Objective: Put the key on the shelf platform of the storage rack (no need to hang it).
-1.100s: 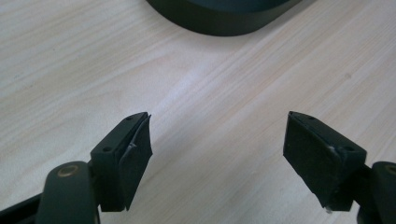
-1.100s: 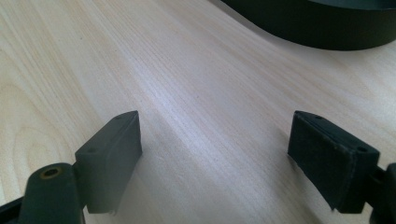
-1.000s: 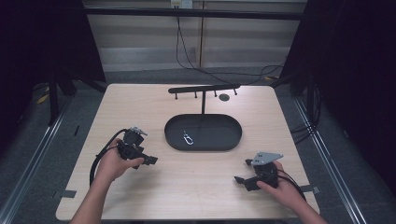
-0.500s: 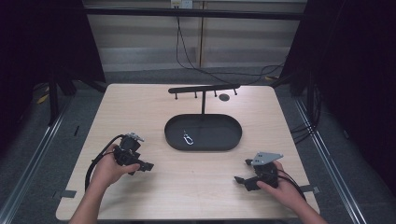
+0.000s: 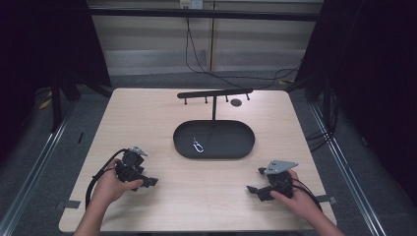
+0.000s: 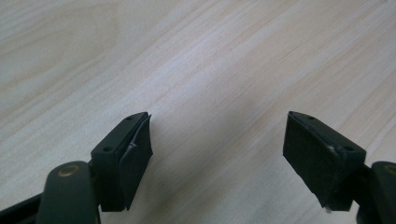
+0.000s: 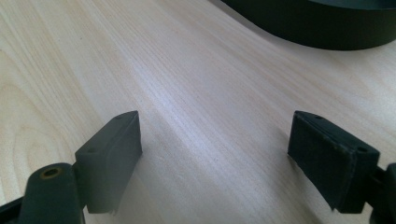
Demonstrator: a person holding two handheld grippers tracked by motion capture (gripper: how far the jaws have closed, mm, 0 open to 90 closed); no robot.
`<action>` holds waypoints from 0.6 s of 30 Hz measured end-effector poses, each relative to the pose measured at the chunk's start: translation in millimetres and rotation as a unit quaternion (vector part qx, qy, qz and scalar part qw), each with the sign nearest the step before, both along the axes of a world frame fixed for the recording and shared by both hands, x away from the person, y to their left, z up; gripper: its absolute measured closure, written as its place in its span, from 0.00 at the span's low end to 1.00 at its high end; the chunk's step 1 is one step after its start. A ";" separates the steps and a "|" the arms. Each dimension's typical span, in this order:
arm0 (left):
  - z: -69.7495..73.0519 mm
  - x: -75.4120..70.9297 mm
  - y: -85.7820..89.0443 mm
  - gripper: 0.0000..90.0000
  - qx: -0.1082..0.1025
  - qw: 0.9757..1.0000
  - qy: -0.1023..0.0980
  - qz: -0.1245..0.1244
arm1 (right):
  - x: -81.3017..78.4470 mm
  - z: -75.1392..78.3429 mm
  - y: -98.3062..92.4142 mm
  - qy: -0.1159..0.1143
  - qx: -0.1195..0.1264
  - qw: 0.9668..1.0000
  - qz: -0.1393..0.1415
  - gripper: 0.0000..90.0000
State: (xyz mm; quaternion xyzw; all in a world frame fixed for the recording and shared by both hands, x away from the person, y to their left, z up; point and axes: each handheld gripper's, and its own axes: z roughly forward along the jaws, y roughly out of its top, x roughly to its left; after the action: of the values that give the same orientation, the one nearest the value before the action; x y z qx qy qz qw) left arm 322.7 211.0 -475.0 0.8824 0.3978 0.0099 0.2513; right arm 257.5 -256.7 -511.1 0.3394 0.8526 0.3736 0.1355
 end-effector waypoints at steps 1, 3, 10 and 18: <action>-1.0 -0.2 1.2 0.26 0.003 1.000 0.000 -0.002 | 0.0 0.0 0.0 0.000 0.000 1.000 0.000 0.19; -3.0 -1.4 2.5 0.26 0.006 1.000 -0.004 -0.004 | 0.0 0.0 0.0 0.000 0.000 1.000 0.000 0.19; -5.1 -4.9 4.9 0.26 0.003 1.000 -0.013 -0.002 | 0.0 0.0 0.0 0.000 0.000 1.000 0.000 0.19; -7.7 -9.8 6.8 0.26 0.003 0.999 -0.037 -0.012 | -0.1 0.0 0.1 0.000 0.000 1.000 -0.001 0.19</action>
State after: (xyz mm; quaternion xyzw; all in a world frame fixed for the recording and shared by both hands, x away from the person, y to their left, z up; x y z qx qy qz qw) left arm 312.9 217.8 -482.6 0.8869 0.3773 0.0401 0.2635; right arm 257.3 -256.6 -511.1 0.3401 0.8523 0.3735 0.1359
